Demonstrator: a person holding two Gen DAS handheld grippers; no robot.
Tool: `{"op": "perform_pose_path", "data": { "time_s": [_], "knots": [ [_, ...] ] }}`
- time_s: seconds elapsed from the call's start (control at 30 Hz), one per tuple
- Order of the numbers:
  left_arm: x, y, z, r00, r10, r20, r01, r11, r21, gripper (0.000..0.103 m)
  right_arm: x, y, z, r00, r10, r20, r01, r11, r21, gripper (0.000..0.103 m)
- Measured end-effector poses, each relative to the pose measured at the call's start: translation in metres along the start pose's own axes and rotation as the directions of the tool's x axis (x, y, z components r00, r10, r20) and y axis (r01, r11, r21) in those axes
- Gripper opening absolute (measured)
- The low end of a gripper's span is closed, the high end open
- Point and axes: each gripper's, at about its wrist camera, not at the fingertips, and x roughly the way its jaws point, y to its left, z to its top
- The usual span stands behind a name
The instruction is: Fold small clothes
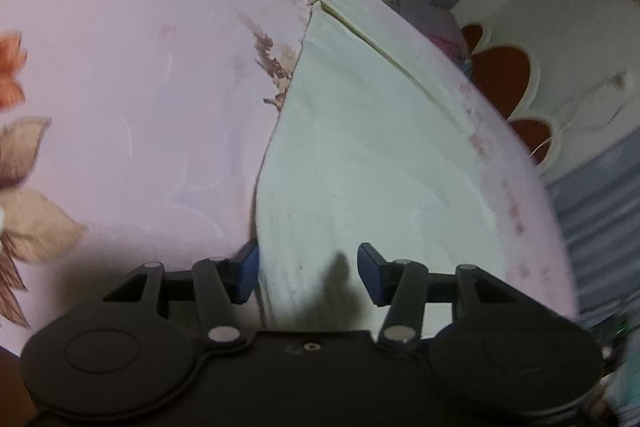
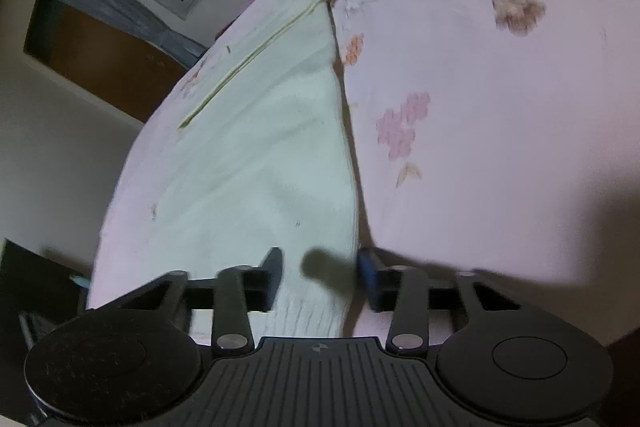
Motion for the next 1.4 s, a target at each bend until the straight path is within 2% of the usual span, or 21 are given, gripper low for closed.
{"op": "perform_pose_path", "data": {
  "time_s": [0.07, 0.17, 0.23, 0.27, 0.3, 0.33, 0.43, 0.5, 0.57, 0.63, 0.8, 1.0, 1.1, 1.23, 1.3, 1.4],
  "knots": [
    [0.004, 0.001, 0.0, 1.0, -0.015, -0.001, 0.015, 1.0, -0.014, 0.048, 0.002, -0.003, -0.002, 1.0, 0.025, -0.007, -0.025, 0.999, 0.042, 0.027],
    [0.008, 0.002, 0.002, 0.999, -0.045, -0.012, 0.045, 0.999, -0.016, 0.048, 0.003, -0.006, -0.002, 0.998, 0.063, -0.009, -0.062, 0.994, 0.094, 0.027],
    [0.011, 0.003, 0.002, 0.998, -0.066, -0.018, 0.066, 0.998, -0.019, 0.044, 0.005, -0.006, -0.005, 0.996, 0.087, -0.024, -0.085, 0.991, 0.1, 0.026],
    [0.012, 0.003, 0.002, 0.997, -0.071, -0.02, 0.07, 0.997, -0.016, 0.041, 0.007, -0.004, -0.005, 0.996, 0.085, -0.028, -0.082, 0.992, 0.091, 0.021],
    [0.014, 0.002, 0.001, 0.998, -0.062, -0.02, 0.062, 0.998, -0.009, 0.027, 0.007, -0.002, -0.005, 0.996, 0.082, -0.028, -0.08, 0.993, 0.083, 0.011],
    [0.014, 0.002, 0.001, 0.998, -0.054, -0.018, 0.054, 0.999, -0.004, 0.006, 0.009, -0.001, -0.005, 0.997, 0.078, -0.028, -0.076, 0.994, 0.073, 0.003],
    [0.0, 0.005, -0.001, 0.994, -0.083, 0.077, 0.086, 0.996, -0.027, 0.006, -0.003, 0.005, -0.005, 0.996, 0.084, 0.041, -0.086, 0.995, 0.043, 0.003],
    [0.001, 0.006, -0.003, 0.996, -0.043, 0.072, 0.044, 0.999, -0.013, 0.006, -0.014, 0.009, -0.003, 0.989, 0.116, 0.087, -0.117, 0.993, 0.013, 0.003],
    [0.011, 0.008, -0.005, 1.0, -0.005, 0.028, 0.005, 1.0, -0.002, 0.006, -0.009, 0.011, -0.001, 0.997, 0.066, 0.047, -0.064, 0.997, -0.032, 0.003],
    [0.009, 0.007, -0.004, 0.998, -0.024, 0.051, 0.026, 0.999, -0.023, 0.006, 0.003, 0.01, 0.003, 1.0, -0.005, -0.01, 0.005, 0.999, -0.05, 0.003],
    [-0.008, -0.009, 0.012, 0.99, -0.068, 0.127, 0.07, 0.998, -0.01, 0.006, -0.022, 0.038, 0.022, 0.993, 0.071, 0.093, -0.059, 0.99, -0.126, 0.003],
    [-0.021, -0.043, 0.065, 0.964, -0.144, 0.226, 0.136, 0.99, 0.047, 0.006, -0.03, 0.084, 0.082, 0.972, 0.138, 0.188, -0.095, 0.97, -0.222, 0.003],
    [-0.017, -0.061, 0.105, 0.948, -0.179, 0.264, 0.169, 0.984, 0.062, 0.006, -0.022, 0.104, 0.123, 0.961, 0.151, 0.23, -0.1, 0.97, -0.22, 0.003],
    [-0.001, -0.082, 0.162, 0.918, -0.238, 0.317, 0.224, 0.971, 0.08, 0.006, -0.007, 0.119, 0.179, 0.946, 0.171, 0.274, -0.123, 0.975, -0.184, 0.003],
    [0.014, -0.09, 0.19, 0.914, -0.249, 0.321, 0.23, 0.968, 0.094, 0.006, 0.005, 0.126, 0.209, 0.941, 0.174, 0.291, -0.127, 0.977, -0.174, 0.003],
    [0.052, -0.093, 0.229, 0.922, -0.245, 0.3, 0.229, 0.969, 0.089, 0.006, 0.029, 0.128, 0.252, 0.942, 0.152, 0.3, -0.109, 0.982, -0.157, 0.003]
  ]
}}
